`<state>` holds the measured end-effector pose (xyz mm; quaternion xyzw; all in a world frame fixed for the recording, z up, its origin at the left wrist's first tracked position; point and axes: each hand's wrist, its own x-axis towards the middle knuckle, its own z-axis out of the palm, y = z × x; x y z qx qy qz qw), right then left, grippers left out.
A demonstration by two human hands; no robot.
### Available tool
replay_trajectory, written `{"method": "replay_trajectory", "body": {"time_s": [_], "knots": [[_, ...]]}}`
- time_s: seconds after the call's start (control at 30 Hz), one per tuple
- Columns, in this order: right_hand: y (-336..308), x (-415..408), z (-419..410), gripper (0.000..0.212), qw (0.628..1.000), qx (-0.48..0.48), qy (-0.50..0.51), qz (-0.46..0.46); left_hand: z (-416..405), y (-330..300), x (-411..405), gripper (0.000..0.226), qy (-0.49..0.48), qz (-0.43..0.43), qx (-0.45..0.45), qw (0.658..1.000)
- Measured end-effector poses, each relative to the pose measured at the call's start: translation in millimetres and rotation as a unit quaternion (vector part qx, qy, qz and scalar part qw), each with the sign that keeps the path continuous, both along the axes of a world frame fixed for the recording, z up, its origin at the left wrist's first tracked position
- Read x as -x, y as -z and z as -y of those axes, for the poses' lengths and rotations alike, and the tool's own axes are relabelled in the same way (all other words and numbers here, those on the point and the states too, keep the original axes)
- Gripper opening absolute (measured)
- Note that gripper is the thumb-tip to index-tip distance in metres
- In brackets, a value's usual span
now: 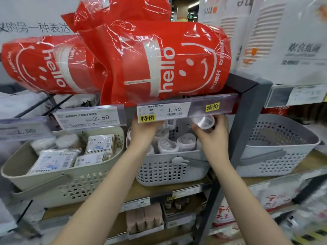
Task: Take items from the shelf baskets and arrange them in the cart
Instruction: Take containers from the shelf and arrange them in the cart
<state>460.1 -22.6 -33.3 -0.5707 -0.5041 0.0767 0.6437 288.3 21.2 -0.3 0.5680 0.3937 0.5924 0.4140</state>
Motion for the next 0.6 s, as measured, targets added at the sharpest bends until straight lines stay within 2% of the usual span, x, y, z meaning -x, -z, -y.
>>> {"method": "replay_trajectory", "body": {"time_s": [0.1, 0.17, 0.2, 0.27, 0.3, 0.4, 0.5, 0.6], "knots": [[1, -5, -10, 0.046, 1.0, 0.008, 0.013, 0.012, -14, -4, -15, 0.042, 0.031, -0.03, -0.012, 0.999], [3, -8, -17, 0.051, 0.999, 0.03, 0.019, 0.031, -24, -3, -24, 0.023, 0.063, -0.143, 0.004, 0.988], [3, -10, -20, 0.053, 0.998, 0.042, 0.025, 0.046, -28, -1, -26, 0.02, 0.048, -0.205, 0.018, 0.977], [4, -13, -24, 0.054, 0.993, 0.073, 0.04, 0.078, -33, 6, -27, 0.027, 0.006, -0.279, -0.018, 0.96], [5, -14, -25, 0.054, 0.99, 0.093, 0.05, 0.096, -34, 8, -27, 0.034, 0.004, -0.289, -0.045, 0.956], [8, -16, -27, 0.053, 0.967, 0.169, 0.086, 0.17, -34, 11, -24, 0.045, 0.055, -0.313, -0.022, 0.948], [8, -16, -29, 0.049, 0.935, 0.243, 0.088, 0.241, -36, 12, -23, 0.052, 0.109, -0.411, -0.013, 0.905], [6, -16, -30, 0.046, 0.907, 0.317, 0.062, 0.269, -36, 13, -20, 0.052, 0.108, -0.469, -0.035, 0.876]]}}
